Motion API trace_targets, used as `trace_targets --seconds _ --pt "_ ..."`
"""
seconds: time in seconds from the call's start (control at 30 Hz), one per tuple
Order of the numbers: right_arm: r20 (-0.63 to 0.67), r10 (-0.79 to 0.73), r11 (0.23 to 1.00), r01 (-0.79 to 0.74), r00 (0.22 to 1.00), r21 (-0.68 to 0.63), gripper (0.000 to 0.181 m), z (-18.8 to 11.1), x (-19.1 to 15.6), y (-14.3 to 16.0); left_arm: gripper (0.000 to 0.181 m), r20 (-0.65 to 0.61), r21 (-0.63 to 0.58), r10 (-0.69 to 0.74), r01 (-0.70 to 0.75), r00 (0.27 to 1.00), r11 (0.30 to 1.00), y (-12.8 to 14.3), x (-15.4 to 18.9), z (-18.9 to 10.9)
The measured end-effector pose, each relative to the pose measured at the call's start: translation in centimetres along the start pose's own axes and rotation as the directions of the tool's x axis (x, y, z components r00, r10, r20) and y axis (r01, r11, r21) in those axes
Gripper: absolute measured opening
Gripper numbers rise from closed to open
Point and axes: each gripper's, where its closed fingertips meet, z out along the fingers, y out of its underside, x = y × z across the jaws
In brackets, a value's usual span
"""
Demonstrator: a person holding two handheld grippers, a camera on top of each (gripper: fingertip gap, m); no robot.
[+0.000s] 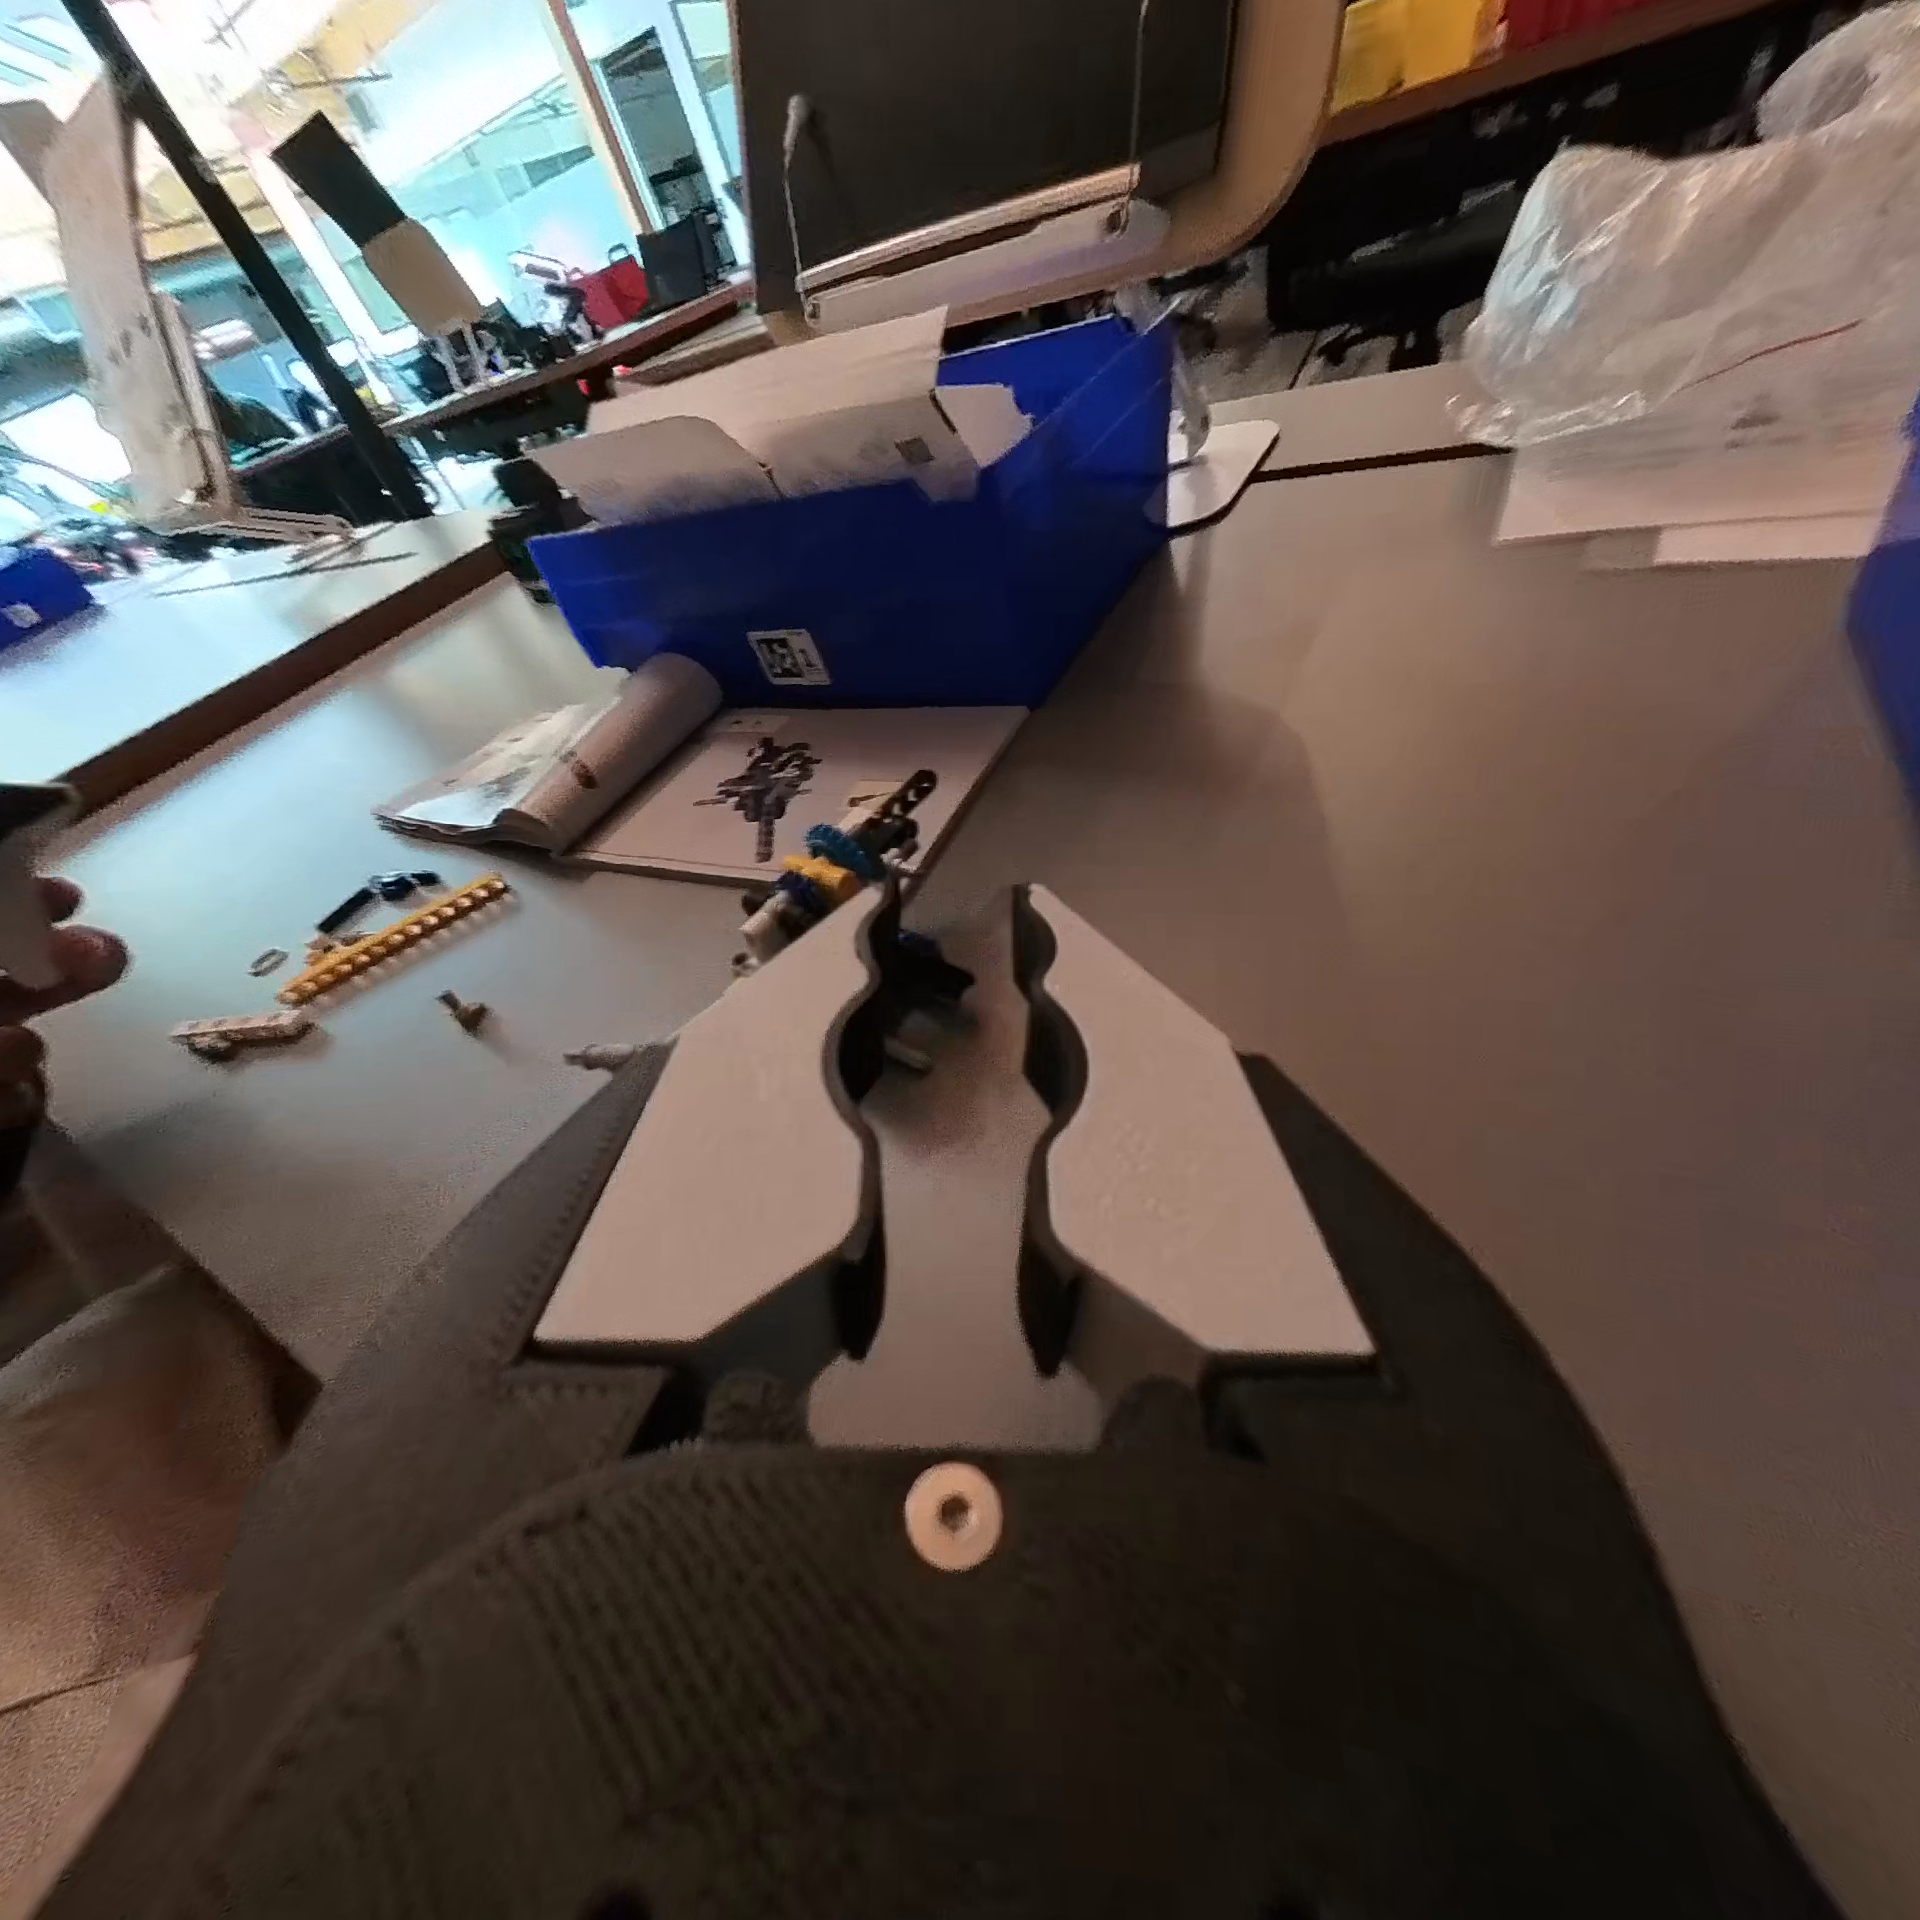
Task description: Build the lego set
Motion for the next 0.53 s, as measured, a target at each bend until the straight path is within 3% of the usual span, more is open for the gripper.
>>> trace_targets --seconds 0.2,0.33,0.53 --pt "-0.104 -0.066 0.99 0.079 0.992 0.121 0.023 -1.2 1.7 -2.2 0.025 0.158 0.082 -0.031 0.018 0.987 0.996 -1.5 -3.0 -1.4" --pt "-0.401 -0.167 0.912 0.295 0.901 0.284 0.024 -4.2 4.7 -5.8 0.027 0.191 0.105 -0.11 0.092 0.975 0.99 -1.7 -4.3 -2.3" --pt "-0.46 -0.221 0.911 0.351 0.86 0.218 0.023 -3.0 5.9 -4.9 0.03 0.167 0.202 -0.309 0.274 0.936 0.94 -2.9 -6.1 -3.6"
